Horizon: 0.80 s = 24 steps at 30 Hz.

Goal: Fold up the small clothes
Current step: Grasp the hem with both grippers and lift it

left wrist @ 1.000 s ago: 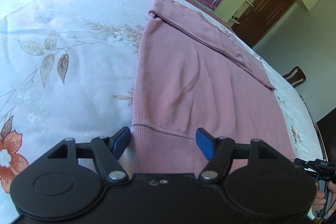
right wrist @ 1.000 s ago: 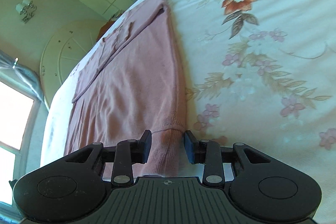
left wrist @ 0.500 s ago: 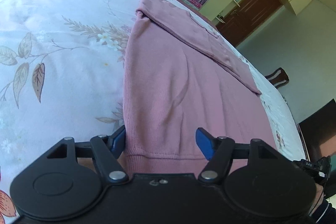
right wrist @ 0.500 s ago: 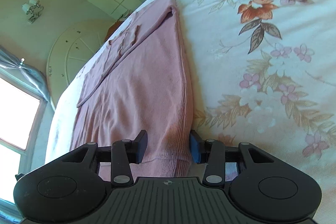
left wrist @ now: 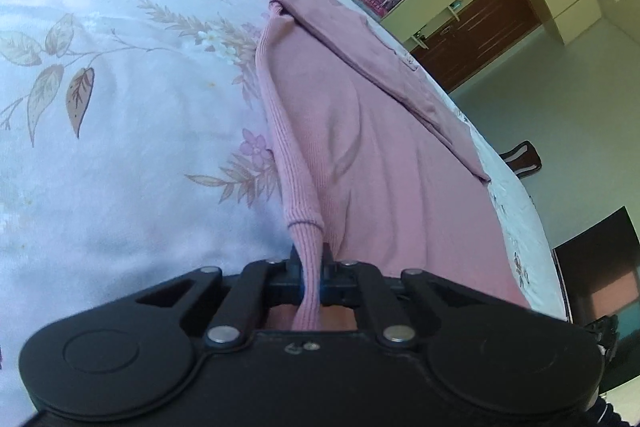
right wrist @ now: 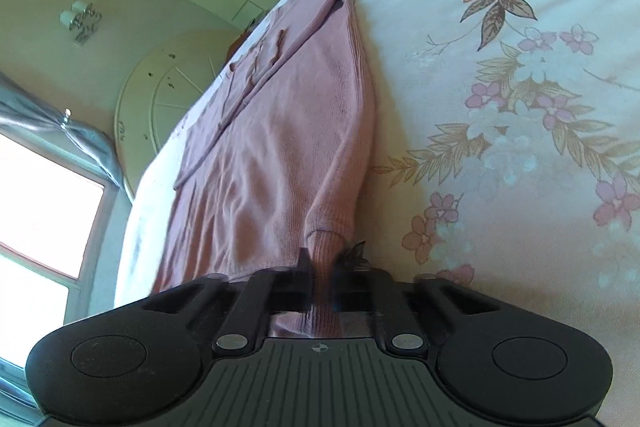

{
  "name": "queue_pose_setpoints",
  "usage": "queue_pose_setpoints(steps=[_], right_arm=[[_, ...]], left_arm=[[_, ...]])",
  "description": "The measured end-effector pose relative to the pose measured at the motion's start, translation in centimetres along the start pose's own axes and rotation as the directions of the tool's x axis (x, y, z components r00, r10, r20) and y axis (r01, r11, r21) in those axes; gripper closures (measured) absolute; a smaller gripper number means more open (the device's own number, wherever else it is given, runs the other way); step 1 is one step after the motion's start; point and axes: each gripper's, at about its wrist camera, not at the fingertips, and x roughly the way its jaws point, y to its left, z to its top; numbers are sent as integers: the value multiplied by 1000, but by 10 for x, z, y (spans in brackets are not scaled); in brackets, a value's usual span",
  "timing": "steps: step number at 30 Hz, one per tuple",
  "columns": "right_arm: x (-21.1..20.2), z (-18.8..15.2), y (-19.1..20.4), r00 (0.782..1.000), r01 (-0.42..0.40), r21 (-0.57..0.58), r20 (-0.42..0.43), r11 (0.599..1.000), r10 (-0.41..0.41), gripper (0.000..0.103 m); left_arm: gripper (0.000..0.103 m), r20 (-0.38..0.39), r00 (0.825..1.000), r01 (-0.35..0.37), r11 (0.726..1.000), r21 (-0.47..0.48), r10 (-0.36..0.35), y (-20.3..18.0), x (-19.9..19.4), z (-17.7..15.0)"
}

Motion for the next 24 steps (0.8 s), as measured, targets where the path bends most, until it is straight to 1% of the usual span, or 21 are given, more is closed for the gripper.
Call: queue_pose_setpoints(steps=[1, 2, 3, 4, 5, 6, 7, 9, 10, 12, 13, 16, 19, 21, 24], right_arm=[[-2, 1, 4, 1000, 0, -29, 12, 1000, 0, 96], [-7, 1, 8, 999, -16, -50, 30, 999, 17, 96], [-14, 2, 10, 998, -42, -57, 51, 998, 45, 97], [-23, 3, 13, 994, -75, -66, 75, 995, 80, 97], [-29, 4, 15, 991, -90, -84, 89, 992, 97, 97], [-34, 4, 18, 990, -92, -109, 96, 990, 103, 97], [-34, 5, 20, 991, -81, -128, 95, 988, 93, 97], [-22, 4, 14, 996, -44, -122, 75, 992, 53, 97], [-10, 1, 7, 999, -9, -103, 52, 995, 14, 97], [6, -3, -2, 999, 42, -69, 16, 997, -41, 97], [7, -4, -3, 999, 40, -61, 25, 997, -38, 97], [-4, -1, 0, 998, -3, -43, 67, 999, 6, 97], [-13, 9, 12, 996, -19, -72, 86, 997, 26, 96], [-18, 17, 24, 993, -34, -96, 105, 995, 44, 96], [-21, 41, 44, 988, -42, -122, 144, 992, 59, 96]], left_arm=[[99, 39, 999, 31, 1000, 3, -31, -1, -8, 0], [99, 82, 994, 74, 997, -7, -73, -1, -19, 0], [99, 113, 989, 101, 995, -7, -99, -1, -27, 0], [99, 135, 985, 109, 994, 3, -109, -2, -32, -1], [99, 137, 986, 99, 995, 11, -99, -2, -32, -1], [99, 118, 990, 74, 997, 12, -75, -1, -27, -1], [99, 87, 995, 48, 999, 9, -49, 1, -18, -2], [99, 38, 999, -5, 1000, -24, 6, 7, -1, -7], [99, 41, 999, -6, 999, -46, 8, 9, 3, -9], [99, 73, 997, 11, 996, -88, -4, 10, 0, -11], [99, 88, 996, 20, 995, -93, -12, 10, -2, -11], [99, 128, 991, 44, 992, -119, -28, 8, -11, -9], [99, 160, 986, 75, 986, -147, -51, -5, -18, 6], [99, 166, 985, 66, 988, -143, -42, -19, -21, 27], [99, 204, 977, 93, 985, -145, -62, -40, -18, 63]])
